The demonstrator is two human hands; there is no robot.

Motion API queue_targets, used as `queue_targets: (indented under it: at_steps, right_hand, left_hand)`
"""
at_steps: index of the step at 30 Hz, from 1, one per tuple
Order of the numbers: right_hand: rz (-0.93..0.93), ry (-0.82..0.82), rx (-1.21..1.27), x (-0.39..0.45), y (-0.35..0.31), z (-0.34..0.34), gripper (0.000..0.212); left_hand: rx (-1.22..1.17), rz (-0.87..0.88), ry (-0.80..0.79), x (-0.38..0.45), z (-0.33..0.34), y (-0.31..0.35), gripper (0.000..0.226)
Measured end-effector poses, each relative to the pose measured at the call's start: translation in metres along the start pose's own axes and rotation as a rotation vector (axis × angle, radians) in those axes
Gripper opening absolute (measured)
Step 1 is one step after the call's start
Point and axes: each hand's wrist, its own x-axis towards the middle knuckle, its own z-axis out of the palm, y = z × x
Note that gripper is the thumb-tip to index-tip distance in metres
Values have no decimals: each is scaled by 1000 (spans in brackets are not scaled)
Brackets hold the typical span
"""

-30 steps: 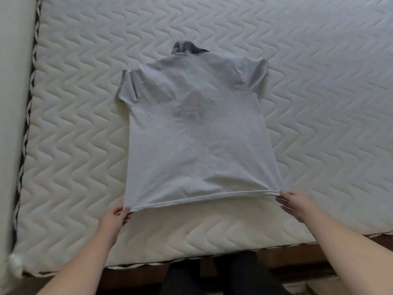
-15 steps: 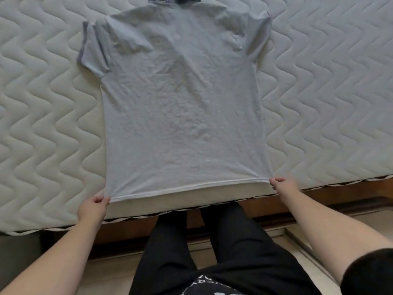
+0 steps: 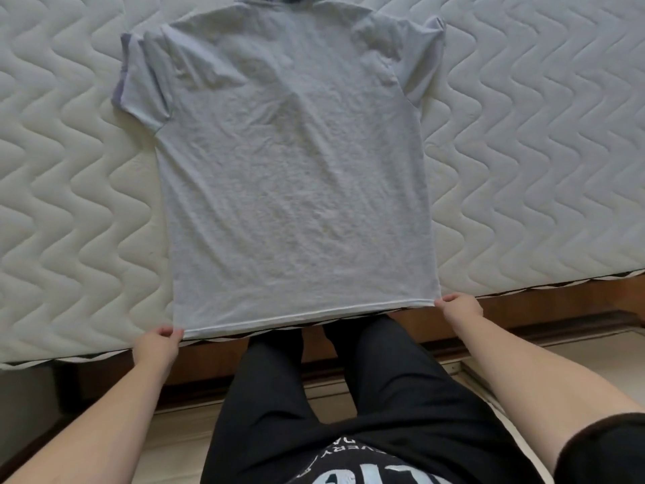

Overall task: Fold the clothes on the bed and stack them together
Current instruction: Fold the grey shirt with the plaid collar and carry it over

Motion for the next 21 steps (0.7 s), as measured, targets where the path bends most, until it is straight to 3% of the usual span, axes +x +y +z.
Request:
queue_targets:
  at_steps: [3, 6, 14, 21]
  right_hand:
    - [39, 27, -55, -1, -7, 4, 43]
    - [-26, 132, -14, -9, -18, 7, 38]
    - [-488, 21, 37, -50, -111, 40, 28]
    - [-785, -51, -36, -87, -220, 75, 45]
  left_hand:
    - [-17, -51, 11, -3, -2, 12, 31]
    - [37, -2, 103, -8, -11, 31, 40]
    - [174, 534, 151, -17, -14, 105, 33]
    - [334, 819, 127, -3, -18, 179, 47]
